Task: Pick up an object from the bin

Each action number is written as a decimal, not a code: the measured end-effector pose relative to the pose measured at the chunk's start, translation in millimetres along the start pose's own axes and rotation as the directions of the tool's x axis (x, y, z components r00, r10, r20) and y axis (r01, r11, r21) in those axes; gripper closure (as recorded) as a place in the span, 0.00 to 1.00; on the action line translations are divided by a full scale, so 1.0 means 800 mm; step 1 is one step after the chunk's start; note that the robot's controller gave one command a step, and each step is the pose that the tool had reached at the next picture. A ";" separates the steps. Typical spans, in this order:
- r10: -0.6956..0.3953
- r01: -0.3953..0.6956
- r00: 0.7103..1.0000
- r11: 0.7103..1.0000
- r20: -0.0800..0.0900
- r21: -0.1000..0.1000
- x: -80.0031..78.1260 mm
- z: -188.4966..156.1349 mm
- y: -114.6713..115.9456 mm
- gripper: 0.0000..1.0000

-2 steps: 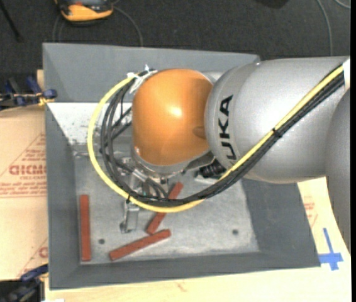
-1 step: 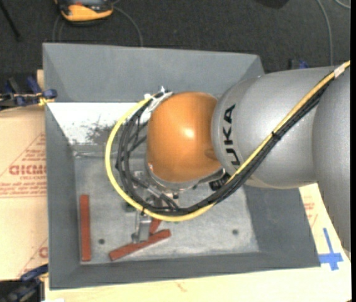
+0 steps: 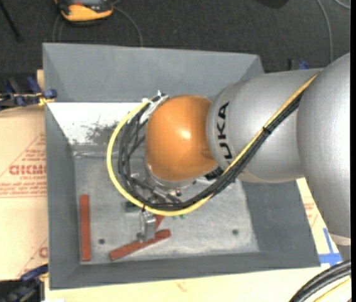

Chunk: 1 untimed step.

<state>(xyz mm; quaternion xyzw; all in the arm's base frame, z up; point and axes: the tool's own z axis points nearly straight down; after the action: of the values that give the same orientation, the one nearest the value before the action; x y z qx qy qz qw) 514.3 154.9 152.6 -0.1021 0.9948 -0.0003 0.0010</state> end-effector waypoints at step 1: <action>-0.275 0.275 0.961 0.961 0.005 0.000 0.012 0.049 -0.037 0.00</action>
Offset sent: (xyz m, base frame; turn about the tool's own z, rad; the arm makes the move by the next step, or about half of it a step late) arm -0.0237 -0.0077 -0.0826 -0.2827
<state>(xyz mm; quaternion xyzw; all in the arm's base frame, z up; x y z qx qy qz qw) 511.4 123.8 113.5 -0.2392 0.9710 0.0002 0.0032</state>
